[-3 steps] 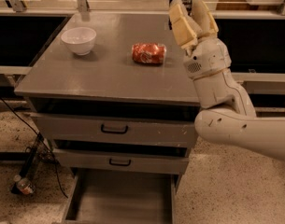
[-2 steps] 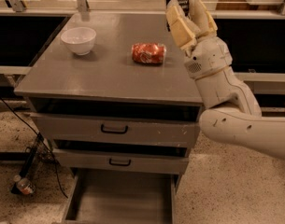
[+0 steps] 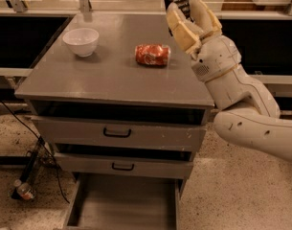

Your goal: Pick rxbar chocolate from bottom drawer and place on counter

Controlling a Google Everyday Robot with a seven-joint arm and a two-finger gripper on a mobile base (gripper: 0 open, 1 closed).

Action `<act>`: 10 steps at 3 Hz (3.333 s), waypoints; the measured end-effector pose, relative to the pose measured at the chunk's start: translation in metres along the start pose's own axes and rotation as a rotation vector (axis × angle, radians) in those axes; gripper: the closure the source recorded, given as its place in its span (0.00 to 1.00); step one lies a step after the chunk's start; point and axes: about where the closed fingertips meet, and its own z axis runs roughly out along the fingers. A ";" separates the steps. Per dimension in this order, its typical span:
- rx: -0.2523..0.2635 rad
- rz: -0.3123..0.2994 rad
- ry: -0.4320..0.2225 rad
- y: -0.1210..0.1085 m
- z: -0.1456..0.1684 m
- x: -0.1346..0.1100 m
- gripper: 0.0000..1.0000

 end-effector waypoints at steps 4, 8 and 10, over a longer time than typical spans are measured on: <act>-0.077 0.301 0.245 -0.001 -0.004 0.003 1.00; -0.173 0.388 0.311 0.029 0.011 0.041 1.00; -0.206 0.425 0.333 0.047 0.017 0.063 1.00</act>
Offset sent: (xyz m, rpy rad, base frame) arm 0.0019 -0.0101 -0.0087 -0.0049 0.4389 0.3161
